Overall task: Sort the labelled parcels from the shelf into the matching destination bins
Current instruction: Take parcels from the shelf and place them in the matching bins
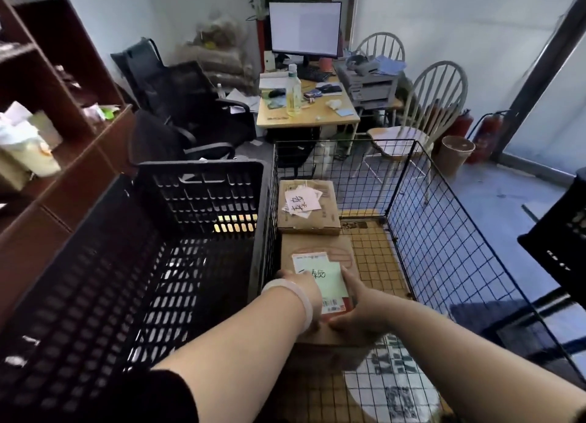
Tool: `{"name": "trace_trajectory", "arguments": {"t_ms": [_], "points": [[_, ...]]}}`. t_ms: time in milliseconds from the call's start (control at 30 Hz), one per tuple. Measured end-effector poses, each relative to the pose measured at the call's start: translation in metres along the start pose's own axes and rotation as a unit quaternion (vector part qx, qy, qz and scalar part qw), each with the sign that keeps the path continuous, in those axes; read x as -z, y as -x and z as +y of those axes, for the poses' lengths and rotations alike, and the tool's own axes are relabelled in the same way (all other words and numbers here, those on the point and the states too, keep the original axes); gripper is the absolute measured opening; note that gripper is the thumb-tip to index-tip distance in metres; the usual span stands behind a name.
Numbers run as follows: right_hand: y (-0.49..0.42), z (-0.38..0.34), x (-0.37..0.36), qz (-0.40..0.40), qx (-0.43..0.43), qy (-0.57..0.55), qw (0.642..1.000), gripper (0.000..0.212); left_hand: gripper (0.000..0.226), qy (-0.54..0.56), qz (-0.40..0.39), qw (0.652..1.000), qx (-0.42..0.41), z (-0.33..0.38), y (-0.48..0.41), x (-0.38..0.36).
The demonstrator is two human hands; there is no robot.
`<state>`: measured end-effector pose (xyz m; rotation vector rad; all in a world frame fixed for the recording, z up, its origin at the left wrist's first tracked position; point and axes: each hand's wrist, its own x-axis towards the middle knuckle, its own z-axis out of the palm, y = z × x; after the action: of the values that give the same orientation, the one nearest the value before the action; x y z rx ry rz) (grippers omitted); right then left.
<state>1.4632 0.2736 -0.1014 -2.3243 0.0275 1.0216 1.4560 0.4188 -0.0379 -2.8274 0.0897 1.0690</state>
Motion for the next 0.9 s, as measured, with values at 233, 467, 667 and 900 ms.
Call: {"name": "trace_trajectory", "arguments": {"t_ms": [233,467,667,900], "points": [[-0.024,0.012,-0.024,0.039,-0.002,0.038,0.998,0.131,0.063,-0.031,-0.031,0.999,-0.031,0.004,-0.011,-0.005],[-0.023,0.011,-0.023,0.053,-0.007,0.108,0.993,0.131,0.069,0.009,0.098,0.993,-0.068,-0.002,-0.017,-0.01],[0.01,-0.011,0.008,0.146,0.018,0.17,0.974,0.116,0.088,-0.029,0.195,0.972,-0.128,-0.006,-0.009,-0.002],[0.104,-0.019,0.006,0.331,0.047,0.181,0.925,0.102,0.077,0.066,0.333,0.914,-0.223,-0.018,0.031,-0.003]]}}
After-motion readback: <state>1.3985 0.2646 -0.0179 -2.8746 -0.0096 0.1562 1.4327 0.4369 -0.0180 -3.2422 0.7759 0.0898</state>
